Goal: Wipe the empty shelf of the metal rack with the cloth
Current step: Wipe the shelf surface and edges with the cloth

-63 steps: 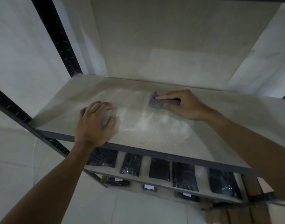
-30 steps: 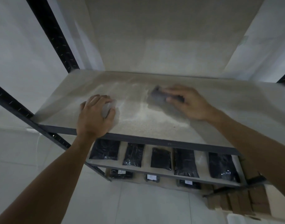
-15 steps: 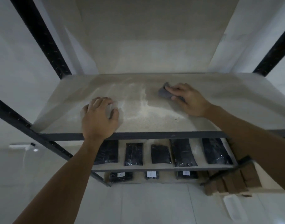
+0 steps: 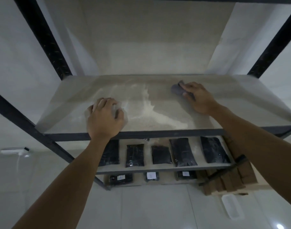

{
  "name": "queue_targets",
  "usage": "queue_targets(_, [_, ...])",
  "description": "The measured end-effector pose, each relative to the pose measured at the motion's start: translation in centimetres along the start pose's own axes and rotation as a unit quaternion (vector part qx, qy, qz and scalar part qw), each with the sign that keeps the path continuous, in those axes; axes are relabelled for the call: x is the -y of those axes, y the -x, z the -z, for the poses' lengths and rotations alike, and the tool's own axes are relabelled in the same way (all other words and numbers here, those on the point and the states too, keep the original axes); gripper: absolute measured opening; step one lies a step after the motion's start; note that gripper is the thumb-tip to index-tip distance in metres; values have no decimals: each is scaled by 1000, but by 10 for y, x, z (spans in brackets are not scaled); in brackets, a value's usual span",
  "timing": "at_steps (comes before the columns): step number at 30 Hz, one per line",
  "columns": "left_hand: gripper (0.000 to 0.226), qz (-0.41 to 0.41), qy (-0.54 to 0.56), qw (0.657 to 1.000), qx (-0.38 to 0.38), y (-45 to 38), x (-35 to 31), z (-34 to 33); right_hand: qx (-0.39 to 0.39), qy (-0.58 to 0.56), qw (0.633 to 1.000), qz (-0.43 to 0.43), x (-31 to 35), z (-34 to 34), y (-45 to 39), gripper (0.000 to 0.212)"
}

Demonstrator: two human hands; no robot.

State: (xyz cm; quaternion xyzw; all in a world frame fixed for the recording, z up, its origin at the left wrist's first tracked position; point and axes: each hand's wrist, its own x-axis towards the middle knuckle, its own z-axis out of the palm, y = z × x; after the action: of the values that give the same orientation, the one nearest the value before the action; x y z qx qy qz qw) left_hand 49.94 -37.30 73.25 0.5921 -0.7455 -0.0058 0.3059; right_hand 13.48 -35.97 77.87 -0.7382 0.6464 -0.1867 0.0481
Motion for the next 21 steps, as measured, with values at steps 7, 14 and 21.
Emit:
queue_targets(7, [31, 0, -5, 1000, 3, 1, -6, -1, -36, -2, 996, 87, 54, -32, 55, 45])
queue_targets(14, [33, 2, -3, 1000, 4, 1, -5, -1, 65, -153, 972, 167, 121, -40, 96, 47])
queue_targets(21, [31, 13, 1, 1000, 4, 0, -7, 2, -38, -28, 999, -17, 27, -7, 23, 44])
